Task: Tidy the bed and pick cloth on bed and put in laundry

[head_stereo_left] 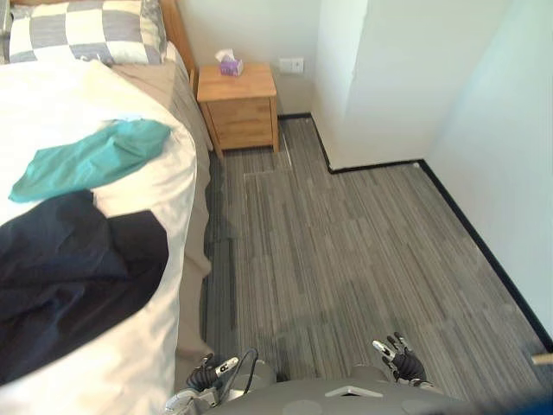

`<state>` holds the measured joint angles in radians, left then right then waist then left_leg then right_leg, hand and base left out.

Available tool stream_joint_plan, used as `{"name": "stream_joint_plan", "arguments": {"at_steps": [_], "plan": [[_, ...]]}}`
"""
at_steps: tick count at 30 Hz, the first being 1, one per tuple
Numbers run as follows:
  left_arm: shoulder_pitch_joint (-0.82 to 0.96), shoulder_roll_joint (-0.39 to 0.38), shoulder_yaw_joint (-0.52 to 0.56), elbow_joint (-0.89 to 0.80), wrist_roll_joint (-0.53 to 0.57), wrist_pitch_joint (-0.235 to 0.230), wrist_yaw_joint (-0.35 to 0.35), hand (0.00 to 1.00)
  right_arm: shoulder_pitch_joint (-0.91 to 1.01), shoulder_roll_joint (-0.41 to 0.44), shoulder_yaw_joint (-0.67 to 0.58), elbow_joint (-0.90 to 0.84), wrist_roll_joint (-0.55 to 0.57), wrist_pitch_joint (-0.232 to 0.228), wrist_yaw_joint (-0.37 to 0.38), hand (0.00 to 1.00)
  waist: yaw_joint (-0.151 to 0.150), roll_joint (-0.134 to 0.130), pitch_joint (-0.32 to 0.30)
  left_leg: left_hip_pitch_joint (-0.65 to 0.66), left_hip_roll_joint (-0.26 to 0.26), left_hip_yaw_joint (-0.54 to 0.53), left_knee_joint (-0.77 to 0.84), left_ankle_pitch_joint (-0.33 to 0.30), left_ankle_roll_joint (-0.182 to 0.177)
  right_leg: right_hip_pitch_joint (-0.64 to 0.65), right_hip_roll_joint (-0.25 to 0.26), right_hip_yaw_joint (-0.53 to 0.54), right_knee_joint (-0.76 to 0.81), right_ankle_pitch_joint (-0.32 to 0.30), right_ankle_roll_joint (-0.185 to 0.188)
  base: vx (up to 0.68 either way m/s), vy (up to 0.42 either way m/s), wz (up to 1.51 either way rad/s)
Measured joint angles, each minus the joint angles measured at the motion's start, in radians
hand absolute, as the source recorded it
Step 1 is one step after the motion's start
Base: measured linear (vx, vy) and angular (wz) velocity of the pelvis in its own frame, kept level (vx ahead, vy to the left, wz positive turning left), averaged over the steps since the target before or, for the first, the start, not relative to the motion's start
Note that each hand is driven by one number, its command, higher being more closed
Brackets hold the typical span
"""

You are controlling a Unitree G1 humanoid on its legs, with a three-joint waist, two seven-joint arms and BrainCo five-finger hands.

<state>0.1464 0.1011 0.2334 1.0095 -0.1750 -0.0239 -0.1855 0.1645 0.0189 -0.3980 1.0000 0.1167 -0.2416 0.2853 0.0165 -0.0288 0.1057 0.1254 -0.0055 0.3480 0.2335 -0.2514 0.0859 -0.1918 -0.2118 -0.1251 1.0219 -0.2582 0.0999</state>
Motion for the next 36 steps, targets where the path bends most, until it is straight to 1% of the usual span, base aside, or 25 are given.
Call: {"name": "stream_joint_plan", "arguments": {"at_steps": [2, 4, 5, 7, 8, 10, 11, 13, 15, 16, 17, 18, 19, 21, 23, 24, 25, 27, 28, 29, 30, 32, 34, 35, 36], "plan": [[-0.056, -0.017, -0.019, 0.001, 0.000, 0.020, -0.002, 0.00, -0.015, -0.003, 0.000, -0.008, 0.018, -0.006, -0.001, 0.00, -0.016, 0.023, 0.007, 0.071, 0.037, -0.035, -0.063, 0.007, -0.012, -0.065, 0.056, -0.051, -0.127, -0.032, -0.022, 0.50, -0.114, 0.50], [-0.101, -0.044, -0.019, 0.001, 0.009, 0.040, -0.005, 0.00, -0.015, -0.003, 0.003, -0.029, 0.033, -0.005, 0.000, 0.00, -0.029, 0.039, 0.018, 0.114, 0.078, -0.068, -0.094, 0.011, -0.019, -0.110, 0.108, -0.089, -0.295, -0.028, -0.043, 0.49, -0.203, 0.60], [-0.121, -0.061, -0.019, 0.004, 0.035, 0.053, -0.006, 0.00, -0.015, 0.000, 0.016, -0.041, 0.055, -0.005, -0.001, 0.00, -0.034, 0.032, 0.025, 0.145, 0.088, -0.087, -0.104, 0.011, -0.023, -0.142, 0.134, -0.107, -0.442, 0.025, -0.061, 0.56, -0.285, 0.50], [-0.131, -0.078, -0.019, 0.004, 0.068, 0.064, -0.006, 0.00, -0.015, 0.001, 0.026, -0.043, 0.067, -0.005, -0.001, 0.00, -0.038, 0.019, 0.034, 0.188, 0.085, -0.085, -0.110, 0.001, -0.074, -0.150, 0.143, -0.109, -0.590, 0.123, -0.077, 0.51, -0.277, 0.39], [-0.127, -0.082, -0.016, -0.005, 0.089, 0.075, -0.007, 0.00, -0.010, 0.005, 0.043, -0.043, 0.076, -0.004, -0.002, 0.00, -0.045, -0.010, 0.039, 0.243, 0.063, -0.091, -0.110, -0.028, -0.125, -0.149, 0.126, -0.098, -0.659, 0.271, -0.169, 0.46, -0.272, 0.18], [-0.135, -0.095, -0.008, 0.006, 0.090, 0.087, -0.009, 0.00, -0.046, -0.012, 0.045, -0.044, 0.086, -0.004, -0.008, 0.00, -0.054, 0.049, 0.056, 0.278, 0.107, -0.084, -0.104, -0.028, -0.162, -0.152, 0.163, -0.119, -0.567, 0.182, -0.189, 0.56, -0.337, -0.10], [-0.146, -0.102, -0.008, 0.006, 0.090, 0.095, -0.006, 0.00, -0.060, -0.020, 0.051, -0.044, 0.085, 0.000, -0.009, 0.00, -0.059, 0.060, 0.059, 0.277, 0.115, -0.087, -0.077, 0.009, -0.179, -0.171, 0.167, -0.118, -0.496, 0.103, -0.194, 0.54, -0.375, -0.19], [-0.151, -0.094, -0.006, 0.006, 0.088, 0.110, -0.004, 0.00, -0.063, -0.023, 0.048, -0.049, 0.081, 0.007, -0.014, 0.00, -0.062, 0.068, 0.056, 0.269, 0.138, -0.094, -0.021, 0.052, -0.187, -0.157, 0.186, -0.116, -0.470, 0.046, -0.199, 0.44, -0.345, -0.11], [-0.145, -0.100, 0.010, 0.005, 0.086, 0.125, -0.004, 0.00, -0.061, -0.025, 0.054, -0.046, 0.046, 0.027, -0.013, 0.00, -0.067, 0.070, 0.054, 0.203, 0.182, -0.141, 0.170, 0.117, -0.191, -0.095, 0.228, -0.109, -0.506, 0.004, -0.190, 0.36, -0.277, -0.11], [-0.140, -0.112, 0.037, 0.001, 0.072, 0.123, -0.004, 0.00, -0.059, -0.029, 0.072, -0.050, 0.017, 0.028, -0.009, 0.00, -0.063, 0.073, 0.053, 0.090, 0.221, -0.192, 0.406, 0.177, -0.211, -0.036, 0.262, -0.100, -0.578, 0.001, -0.193, 0.38, -0.258, -0.24], [-0.124, -0.125, 0.078, -0.017, 0.050, 0.119, -0.004, 0.00, -0.058, -0.029, 0.088, -0.050, -0.006, 0.027, -0.003, 0.00, -0.059, 0.072, 0.054, -0.030, 0.261, -0.208, 0.655, 0.157, -0.209, 0.025, 0.296, -0.086, -0.641, 0.009, -0.203, 0.38, -0.246, -0.30], [-0.121, -0.126, 0.096, -0.037, 0.039, 0.113, -0.003, 0.00, -0.057, -0.028, 0.093, -0.050, -0.012, 0.027, 0.000, 0.00, -0.055, 0.074, 0.058, -0.085, 0.280, -0.215, 0.760, 0.135, -0.207, 0.065, 0.312, -0.078, -0.674, 0.011, -0.207, 0.45, -0.225, -0.35], [-0.118, -0.122, 0.119, -0.049, 0.018, 0.113, 0.003, 0.00, -0.059, -0.027, 0.097, -0.046, -0.028, 0.028, 0.008, 0.00, -0.051, 0.073, 0.069, -0.171, 0.293, -0.224, 0.883, 0.095, -0.202, 0.148, 0.332, -0.066, -0.731, 0.013, -0.215, 0.36, -0.154, -0.36], [-0.121, -0.118, 0.123, -0.069, -0.045, 0.099, 0.016, 0.00, -0.054, -0.029, 0.103, -0.039, -0.065, 0.028, 0.018, 0.00, -0.032, 0.060, 0.074, -0.268, 0.274, -0.212, 0.885, 0.044, -0.189, 0.245, 0.335, -0.042, -0.796, 0.016, -0.224, 0.32, -0.094, -0.43], [-0.134, -0.136, 0.125, -0.084, -0.092, 0.095, 0.025, 0.00, -0.058, -0.025, 0.094, -0.037, -0.084, 0.036, 0.026, 0.00, -0.004, 0.068, 0.079, -0.343, 0.223, -0.138, 0.692, -0.032, -0.151, 0.348, 0.312, 0.002, -0.849, 0.008, -0.215, 0.46, -0.024, -0.55], [-0.137, -0.139, 0.125, -0.084, -0.095, 0.096, 0.033, 0.00, -0.059, -0.025, 0.093, -0.037, -0.091, 0.040, 0.027, 0.00, -0.001, 0.065, 0.080, -0.356, 0.206, -0.104, 0.624, -0.037, -0.144, 0.370, 0.299, 0.005, -0.860, 0.002, -0.204, 0.52, 0.031, -0.40], [-0.140, -0.142, 0.124, -0.084, -0.113, 0.097, 0.041, 0.00, -0.058, -0.020, 0.093, -0.037, -0.100, 0.043, 0.028, 0.00, 0.000, 0.056, 0.085, -0.354, 0.171, -0.023, 0.461, -0.026, -0.137, 0.413, 0.267, -0.002, -0.883, -0.012, -0.179, 0.36, 0.042, -0.21], [-0.141, -0.152, 0.125, -0.083, -0.120, 0.100, 0.051, 0.00, -0.048, -0.019, 0.093, -0.041, -0.101, 0.044, 0.027, 0.00, -0.001, 0.059, 0.081, -0.355, 0.143, 0.118, 0.216, 0.072, -0.097, 0.462, 0.241, -0.042, -0.922, -0.035, -0.145, 0.46, 0.083, -0.05], [-0.141, -0.155, 0.127, -0.083, -0.121, 0.099, 0.058, 0.00, -0.048, -0.019, 0.093, -0.038, -0.102, 0.046, 0.023, 0.00, 0.004, 0.060, 0.080, -0.355, 0.140, 0.165, 0.161, 0.159, -0.021, 0.486, 0.237, -0.054, -0.938, -0.050, -0.132, 0.64, 0.151, 0.17], [-0.144, -0.151, 0.144, -0.082, -0.120, 0.103, 0.063, 0.00, -0.048, -0.002, 0.096, -0.033, -0.103, 0.049, 0.020, 0.00, 0.009, 0.028, 0.068, -0.351, 0.101, 0.204, 0.151, 0.177, 0.025, 0.509, 0.198, -0.074, -0.945, -0.062, -0.113, 0.57, 0.134, 0.40], [-0.144, -0.148, 0.143, -0.079, -0.120, 0.107, 0.063, 0.00, -0.047, 0.006, 0.095, -0.033, -0.102, 0.043, 0.013, 0.00, -0.002, 0.018, 0.061, -0.352, 0.085, 0.242, 0.141, 0.151, 0.037, 0.509, 0.183, -0.112, -0.945, -0.055, -0.101, 0.58, 0.107, 0.58], [-0.144, -0.145, 0.142, -0.078, -0.120, 0.100, 0.061, 0.00, -0.047, 0.009, 0.084, -0.007, -0.102, 0.038, -0.004, 0.00, 0.012, 0.010, 0.049, -0.345, 0.032, 0.214, 0.115, 0.132, 0.088, 0.511, 0.156, -0.161, -0.942, -0.014, -0.058, 0.60, 0.113, 0.63], [-0.144, -0.129, 0.137, -0.063, -0.119, 0.100, 0.061, 0.00, -0.049, 0.012, 0.065, 0.007, -0.104, 0.040, -0.016, 0.00, 0.032, 0.008, 0.047, -0.313, -0.004, 0.183, 0.098, 0.113, 0.116, 0.509, 0.140, -0.164, -0.865, 0.023, -0.035, 0.56, 0.154, 0.74], [-0.141, -0.116, 0.119, -0.040, -0.118, 0.101, 0.061, 0.00, -0.057, 0.006, 0.045, 0.022, -0.103, 0.041, -0.022, 0.00, 0.034, 0.009, 0.046, -0.275, -0.031, 0.149, 0.071, 0.109, 0.122, 0.475, 0.123, -0.168, -0.715, 0.044, -0.006, 0.54, 0.183, 1.08], [-0.131, -0.097, 0.096, -0.022, -0.109, 0.102, 0.061, 0.00, -0.063, -0.001, 0.026, 0.024, -0.102, 0.046, -0.027, 0.00, 0.030, 0.010, 0.045, -0.224, -0.057, 0.094, 0.030, 0.108, 0.122, 0.398, 0.089, -0.168, -0.482, 0.097, 0.010, 0.53, 0.161, 1.08]]}}
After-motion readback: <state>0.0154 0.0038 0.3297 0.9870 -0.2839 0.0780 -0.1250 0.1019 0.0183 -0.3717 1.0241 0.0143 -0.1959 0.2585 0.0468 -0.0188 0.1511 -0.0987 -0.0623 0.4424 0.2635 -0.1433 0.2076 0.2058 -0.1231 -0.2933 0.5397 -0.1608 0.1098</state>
